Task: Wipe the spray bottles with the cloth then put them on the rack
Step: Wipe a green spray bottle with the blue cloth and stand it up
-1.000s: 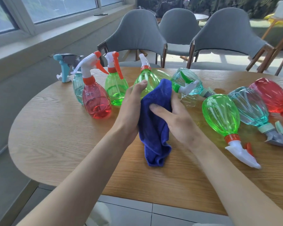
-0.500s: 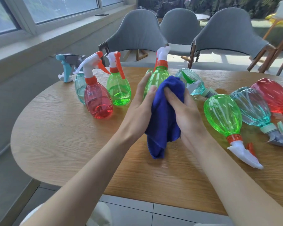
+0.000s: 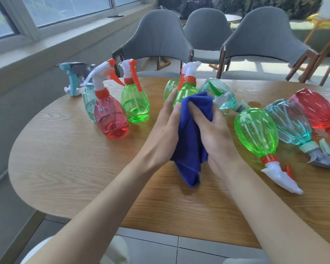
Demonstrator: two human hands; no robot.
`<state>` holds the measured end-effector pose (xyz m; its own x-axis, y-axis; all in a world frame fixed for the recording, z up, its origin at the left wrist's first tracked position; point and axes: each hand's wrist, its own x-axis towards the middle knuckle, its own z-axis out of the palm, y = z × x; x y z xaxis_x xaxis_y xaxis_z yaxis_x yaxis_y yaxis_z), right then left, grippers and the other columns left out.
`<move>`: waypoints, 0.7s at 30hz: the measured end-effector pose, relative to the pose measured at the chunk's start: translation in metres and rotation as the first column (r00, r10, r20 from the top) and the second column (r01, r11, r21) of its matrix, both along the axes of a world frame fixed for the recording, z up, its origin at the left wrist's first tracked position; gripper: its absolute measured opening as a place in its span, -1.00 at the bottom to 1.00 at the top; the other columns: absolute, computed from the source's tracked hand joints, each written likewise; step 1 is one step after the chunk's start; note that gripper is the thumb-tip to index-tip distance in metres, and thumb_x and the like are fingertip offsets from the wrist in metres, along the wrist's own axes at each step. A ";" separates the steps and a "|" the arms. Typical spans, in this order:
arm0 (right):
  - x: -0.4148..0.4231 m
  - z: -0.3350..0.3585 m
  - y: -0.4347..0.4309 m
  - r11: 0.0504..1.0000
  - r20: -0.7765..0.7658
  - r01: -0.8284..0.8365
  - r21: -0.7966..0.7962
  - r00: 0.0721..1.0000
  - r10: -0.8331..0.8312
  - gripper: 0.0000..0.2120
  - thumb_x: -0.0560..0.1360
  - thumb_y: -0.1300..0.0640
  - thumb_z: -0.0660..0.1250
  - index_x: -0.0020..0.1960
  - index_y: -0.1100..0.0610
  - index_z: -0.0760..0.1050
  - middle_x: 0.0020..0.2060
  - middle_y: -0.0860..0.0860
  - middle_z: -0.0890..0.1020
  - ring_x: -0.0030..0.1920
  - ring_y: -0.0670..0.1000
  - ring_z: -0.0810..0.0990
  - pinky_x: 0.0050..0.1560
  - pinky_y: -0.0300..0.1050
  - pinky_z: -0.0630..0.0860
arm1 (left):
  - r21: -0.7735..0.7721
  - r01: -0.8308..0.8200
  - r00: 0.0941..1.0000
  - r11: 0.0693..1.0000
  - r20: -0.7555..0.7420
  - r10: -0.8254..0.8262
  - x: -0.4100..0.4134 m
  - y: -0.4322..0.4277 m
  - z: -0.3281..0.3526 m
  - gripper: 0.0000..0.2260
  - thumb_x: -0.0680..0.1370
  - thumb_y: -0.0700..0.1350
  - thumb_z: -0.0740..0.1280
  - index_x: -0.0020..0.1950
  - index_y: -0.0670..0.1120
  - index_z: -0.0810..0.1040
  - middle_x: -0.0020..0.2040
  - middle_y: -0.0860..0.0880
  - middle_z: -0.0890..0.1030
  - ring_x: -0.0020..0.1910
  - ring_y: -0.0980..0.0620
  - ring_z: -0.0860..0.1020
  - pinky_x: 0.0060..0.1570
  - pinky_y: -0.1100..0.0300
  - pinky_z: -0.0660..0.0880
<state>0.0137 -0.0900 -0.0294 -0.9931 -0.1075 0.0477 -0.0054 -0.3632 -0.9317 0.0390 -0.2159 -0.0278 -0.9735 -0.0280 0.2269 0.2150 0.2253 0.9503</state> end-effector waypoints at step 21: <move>-0.001 -0.007 -0.003 0.996 -0.050 -0.090 0.030 0.995 0.091 -0.71 0.65 0.12 0.43 0.35 0.08 0.54 0.16 0.05 0.75 0.19 0.04 0.73 0.23 0.00 0.63 | 0.227 -0.147 0.989 0.963 0.060 0.137 -0.010 0.004 -0.002 -0.66 0.78 0.09 0.16 0.54 0.17 0.48 0.41 0.11 0.62 0.39 0.15 0.58 0.49 0.05 0.46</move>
